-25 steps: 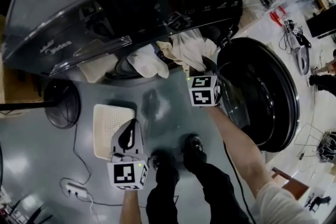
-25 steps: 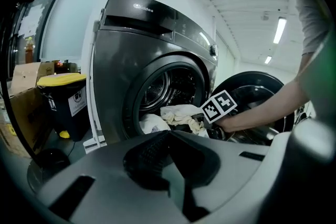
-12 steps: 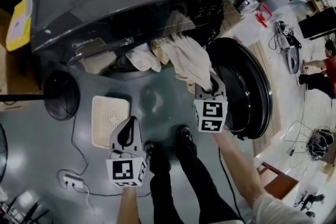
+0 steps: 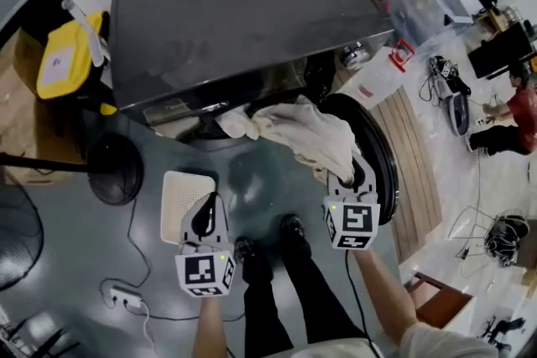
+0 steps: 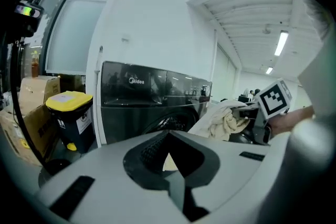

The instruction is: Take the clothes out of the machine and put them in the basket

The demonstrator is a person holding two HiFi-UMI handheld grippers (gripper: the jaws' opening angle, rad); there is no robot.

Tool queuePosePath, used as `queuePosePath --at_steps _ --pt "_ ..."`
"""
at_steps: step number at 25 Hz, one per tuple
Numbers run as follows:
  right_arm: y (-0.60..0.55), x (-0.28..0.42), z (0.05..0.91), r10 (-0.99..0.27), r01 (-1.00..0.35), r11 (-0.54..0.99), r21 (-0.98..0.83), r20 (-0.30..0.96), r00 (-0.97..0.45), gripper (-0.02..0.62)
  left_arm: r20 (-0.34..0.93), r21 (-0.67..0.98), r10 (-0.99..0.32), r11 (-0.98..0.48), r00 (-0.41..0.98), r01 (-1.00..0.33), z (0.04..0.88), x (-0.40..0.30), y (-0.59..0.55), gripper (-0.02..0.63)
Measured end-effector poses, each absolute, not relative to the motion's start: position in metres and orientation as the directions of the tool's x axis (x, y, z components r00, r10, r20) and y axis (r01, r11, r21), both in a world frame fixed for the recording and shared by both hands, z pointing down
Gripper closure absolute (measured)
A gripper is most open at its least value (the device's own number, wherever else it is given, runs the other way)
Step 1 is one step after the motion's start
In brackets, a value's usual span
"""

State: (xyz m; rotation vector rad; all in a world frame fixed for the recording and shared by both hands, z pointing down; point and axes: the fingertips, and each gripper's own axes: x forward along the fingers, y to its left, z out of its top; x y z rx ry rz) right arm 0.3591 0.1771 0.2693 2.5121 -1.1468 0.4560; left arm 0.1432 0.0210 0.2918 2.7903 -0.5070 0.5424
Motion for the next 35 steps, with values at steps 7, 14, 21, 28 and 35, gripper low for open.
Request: queuePosePath --at_steps 7,14,21,28,35 --pt "0.181 0.337 0.172 -0.722 -0.800 -0.566 0.200 0.350 0.598 0.483 0.335 0.176 -0.326 -0.900 0.884 -0.399 0.221 0.143 0.018 0.587" --pt "0.171 0.281 0.146 -0.790 -0.863 -0.447 0.235 0.350 0.504 0.483 0.308 0.187 -0.407 -0.861 0.860 -0.474 0.201 0.110 0.008 0.587" --pt "0.130 0.198 0.175 -0.863 -0.951 -0.237 0.197 0.406 0.299 0.483 0.329 0.184 -0.560 -0.752 0.760 -0.633 0.210 0.021 -0.009 0.586" --pt "0.060 0.104 0.204 -0.909 -0.992 0.011 0.128 0.414 0.043 0.482 0.369 0.164 -0.733 -0.554 0.571 -0.816 0.233 -0.102 -0.018 0.587" --pt "0.022 0.004 0.248 -0.879 -0.965 0.242 0.103 0.444 -0.173 0.482 0.392 0.162 -0.831 -0.359 0.394 -0.919 0.262 -0.204 0.003 0.586"
